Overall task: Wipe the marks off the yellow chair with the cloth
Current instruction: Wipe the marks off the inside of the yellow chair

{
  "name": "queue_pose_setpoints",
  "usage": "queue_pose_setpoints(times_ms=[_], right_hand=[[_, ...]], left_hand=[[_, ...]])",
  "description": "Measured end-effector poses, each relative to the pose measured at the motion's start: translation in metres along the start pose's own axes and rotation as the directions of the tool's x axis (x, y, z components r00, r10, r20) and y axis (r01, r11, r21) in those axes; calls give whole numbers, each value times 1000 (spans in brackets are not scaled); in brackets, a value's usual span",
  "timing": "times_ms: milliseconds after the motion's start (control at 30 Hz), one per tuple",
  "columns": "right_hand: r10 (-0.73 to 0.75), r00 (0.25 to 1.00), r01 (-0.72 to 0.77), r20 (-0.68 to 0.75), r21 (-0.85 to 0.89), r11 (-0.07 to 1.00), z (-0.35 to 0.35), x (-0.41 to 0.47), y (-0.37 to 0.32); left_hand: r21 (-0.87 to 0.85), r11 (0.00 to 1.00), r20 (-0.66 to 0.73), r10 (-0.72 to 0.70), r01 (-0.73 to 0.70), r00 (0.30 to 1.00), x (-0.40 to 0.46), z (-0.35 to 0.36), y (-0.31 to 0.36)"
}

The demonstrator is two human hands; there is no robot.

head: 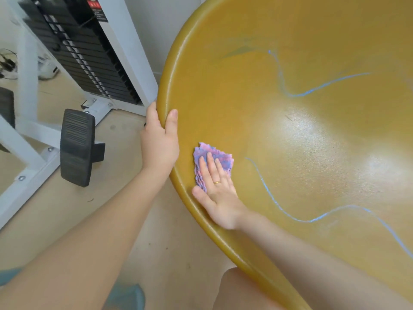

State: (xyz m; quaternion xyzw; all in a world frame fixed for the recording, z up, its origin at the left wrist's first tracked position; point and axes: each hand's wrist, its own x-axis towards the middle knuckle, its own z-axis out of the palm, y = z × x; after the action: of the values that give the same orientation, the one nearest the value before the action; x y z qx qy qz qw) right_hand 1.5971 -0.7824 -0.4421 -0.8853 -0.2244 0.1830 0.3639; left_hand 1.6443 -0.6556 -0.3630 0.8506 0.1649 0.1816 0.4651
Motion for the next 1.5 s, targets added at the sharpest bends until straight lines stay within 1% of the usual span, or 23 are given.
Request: queue_pose_setpoints(times_ms=[200, 267, 333, 367, 433, 533, 667, 733, 800, 867, 933, 1000, 1067, 1100, 1133, 1167, 1200, 1267, 1300, 1333, 1400, 1467, 1500], right_hand=[[82, 991, -91, -103, -84, 992, -47, 64, 28], [82, 989, -98, -126, -133, 986, -56, 70, 31], [64, 992, -83, -112, -172, 982, -52, 63, 32], [44, 995, -60, -88, -193, 979, -44, 54, 32], [-53, 999, 49, -13, -217, 975, -23, 27, 29], [-180, 980, 191, 89, -149, 970, 2, -17, 20], [-204, 974, 215, 94, -124, 969, 2, -21, 22], [-156, 987, 160, 38, -153, 975, -7, 2, 29], [-63, 995, 48, -80, -175, 983, -22, 31, 38], [45, 983, -74, -177, -161, 984, -42, 59, 45], [122, 965, -159, -233, -148, 976, -59, 76, 50], [146, 961, -182, -234, -140, 973, -66, 79, 48], [156, 974, -173, -165, -94, 981, -60, 67, 41], [138, 983, -151, -118, -102, 983, -50, 56, 38], [101, 992, -111, -79, -134, 985, -37, 40, 36], [51, 997, -59, -49, -160, 985, -24, 22, 33], [2, 1000, -6, -24, -157, 988, -13, 2, 29], [-48, 997, 54, 52, -107, 993, 1, -27, 25], [-60, 995, 68, 83, -92, 994, 4, -35, 25], [-65, 993, 74, 94, -96, 993, 3, -35, 27], [-48, 998, 55, 51, -143, 988, -4, -21, 35], [26, 998, -36, -53, -185, 982, -15, 4, 46], [82, 991, -99, -104, -175, 980, -23, 19, 51]], left_hand=[[7, 1000, -7, -5, 5, 1000, 1, 2, 1], [9, 1000, -15, -4, 4, 1000, 1, 2, 1], [12, 1000, -22, 5, -5, 1000, 0, 3, 0], [13, 1000, -25, 12, -12, 1000, 0, 3, -2], [5, 1000, -30, 24, -23, 999, 1, 3, -4], [-3, 1000, -28, 28, -28, 999, 1, 2, -5], [13, 999, -24, 38, -37, 999, 0, 0, -3], [23, 999, -27, 50, -49, 998, 1, 0, -4], [42, 996, -29, 74, -73, 997, 1, 2, -7], [120, 986, -47, 125, -118, 991, 0, 4, -9], [188, 974, -63, 142, -128, 988, -1, 6, -10], [217, 967, -70, 155, -137, 985, -2, 7, -10], [276, 935, -74, 251, -222, 965, -5, 6, -9], [344, 892, -67, 335, -294, 940, -7, 4, -9], [428, 824, -36, 426, -371, 904, -7, 4, -9], [514, 731, 29, 507, -448, 861, -6, 3, -10], [595, 616, 126, 564, -517, 816, -4, 3, -11], [702, 327, 351, 615, -633, 706, 3, 4, -13], [717, 186, 449, 613, -671, 650, 5, 5, -12], [709, 78, 529, 599, -701, 601, 6, 5, -12], [659, -31, 637, 553, -751, 537, 5, 6, -11], [625, -91, 693, 523, -775, 497, 4, 8, -13], [617, -107, 702, 522, -780, 484, 3, 8, -15]])
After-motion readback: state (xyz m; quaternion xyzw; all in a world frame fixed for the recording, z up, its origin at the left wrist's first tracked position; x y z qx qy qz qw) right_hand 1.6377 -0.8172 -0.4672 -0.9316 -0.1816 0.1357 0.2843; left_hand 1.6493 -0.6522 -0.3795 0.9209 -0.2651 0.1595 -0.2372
